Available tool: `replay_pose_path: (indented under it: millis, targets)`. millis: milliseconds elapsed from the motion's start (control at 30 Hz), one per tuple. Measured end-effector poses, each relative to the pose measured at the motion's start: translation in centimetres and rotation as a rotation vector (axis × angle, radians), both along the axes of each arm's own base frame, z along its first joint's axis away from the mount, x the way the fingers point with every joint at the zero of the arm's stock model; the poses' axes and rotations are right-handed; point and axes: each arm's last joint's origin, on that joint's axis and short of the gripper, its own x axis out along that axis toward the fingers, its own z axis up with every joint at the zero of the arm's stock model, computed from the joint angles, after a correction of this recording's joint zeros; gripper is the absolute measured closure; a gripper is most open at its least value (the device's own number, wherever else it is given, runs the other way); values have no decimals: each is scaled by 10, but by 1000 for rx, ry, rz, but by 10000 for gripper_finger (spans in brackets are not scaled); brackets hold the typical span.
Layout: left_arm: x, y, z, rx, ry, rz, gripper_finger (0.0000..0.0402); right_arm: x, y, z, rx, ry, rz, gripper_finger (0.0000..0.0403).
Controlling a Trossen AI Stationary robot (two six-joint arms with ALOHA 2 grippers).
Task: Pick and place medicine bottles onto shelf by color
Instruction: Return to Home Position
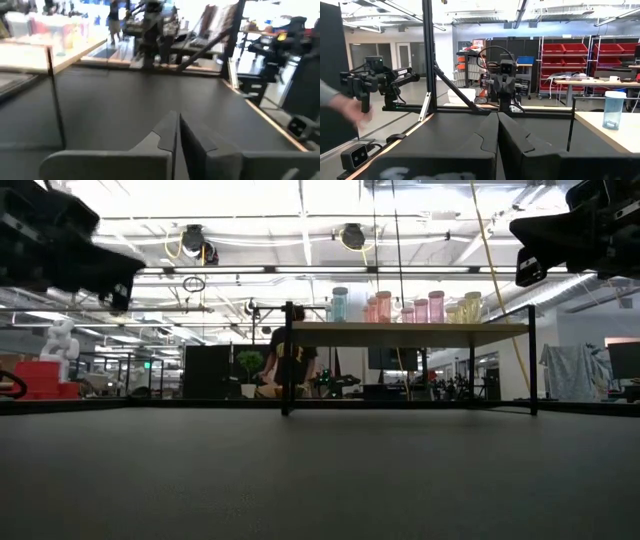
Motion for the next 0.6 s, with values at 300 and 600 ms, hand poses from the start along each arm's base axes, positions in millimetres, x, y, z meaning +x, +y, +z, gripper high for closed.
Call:
replay_pose_path:
  millis: [300, 600]
  targets:
    - [4, 2, -4, -25, 46, 52, 371, 0, 0, 0, -1, -3, 1, 401]
    - [4, 2, -4, -25, 46, 52, 371, 0, 0, 0, 0, -1, 1, 401]
